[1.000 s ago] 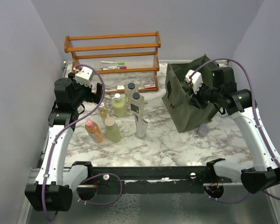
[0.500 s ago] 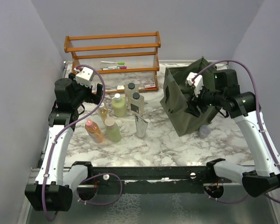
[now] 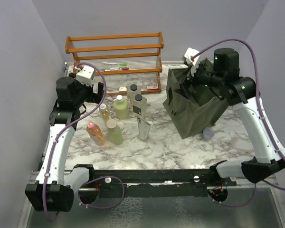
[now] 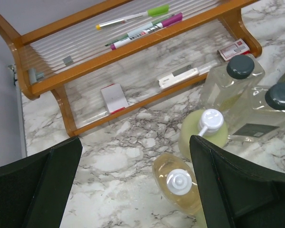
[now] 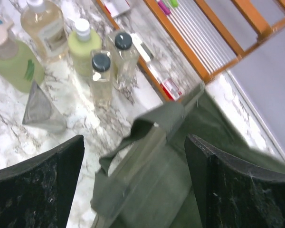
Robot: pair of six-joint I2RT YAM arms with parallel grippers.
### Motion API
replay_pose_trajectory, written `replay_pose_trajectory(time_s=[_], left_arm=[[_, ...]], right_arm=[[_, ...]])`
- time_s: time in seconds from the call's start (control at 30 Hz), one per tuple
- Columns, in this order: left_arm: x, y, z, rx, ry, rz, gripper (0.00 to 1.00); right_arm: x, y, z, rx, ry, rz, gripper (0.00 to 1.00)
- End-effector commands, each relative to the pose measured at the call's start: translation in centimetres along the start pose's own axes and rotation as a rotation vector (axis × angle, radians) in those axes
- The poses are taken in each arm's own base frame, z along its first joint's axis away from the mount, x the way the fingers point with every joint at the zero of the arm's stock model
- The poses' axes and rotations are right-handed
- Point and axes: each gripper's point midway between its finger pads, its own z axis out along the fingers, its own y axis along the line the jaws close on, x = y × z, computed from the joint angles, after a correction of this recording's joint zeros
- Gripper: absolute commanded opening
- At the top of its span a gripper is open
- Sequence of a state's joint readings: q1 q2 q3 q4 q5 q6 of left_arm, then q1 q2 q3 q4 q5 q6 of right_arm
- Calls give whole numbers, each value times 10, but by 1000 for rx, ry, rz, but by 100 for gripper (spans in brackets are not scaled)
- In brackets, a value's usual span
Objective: Place the personal care products into the canvas bag
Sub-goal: Move the canvas bag to the center of the board, then adjust the care product at the center of the board.
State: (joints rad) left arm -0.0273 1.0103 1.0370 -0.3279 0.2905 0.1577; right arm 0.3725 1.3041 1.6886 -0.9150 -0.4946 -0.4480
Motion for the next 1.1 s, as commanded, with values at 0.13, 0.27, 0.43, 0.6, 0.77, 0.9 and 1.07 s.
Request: replay_pose_trajectory(time_s=[0.13,0.27,0.43,0.6,0.77,0.9,1.07], left_arm=[[-24,55,-9,-267,-24,-116,99],[-22,71,-9,-323,-20,-167,99],[-16,79,-8,-331,-12,-198,99],[-13,81,-6,-307,-6,-198,99],[-11,75,2,-256,16,-196,99],[-8,75,5,-248,31,-191,99],[-4,73,8,-233,40,-192,99]], right_arm=[[-67,13,71,-73,-143,-69,87],[-62,28,118,-101,-108,-103,88],[-36,46,168,-170,-22,-128,88],[6,56,204,-206,81,-121,88],[47,68,228,-251,178,-102,88],[75,76,241,-265,238,-86,88],[93,86,251,-294,276,-57,83]])
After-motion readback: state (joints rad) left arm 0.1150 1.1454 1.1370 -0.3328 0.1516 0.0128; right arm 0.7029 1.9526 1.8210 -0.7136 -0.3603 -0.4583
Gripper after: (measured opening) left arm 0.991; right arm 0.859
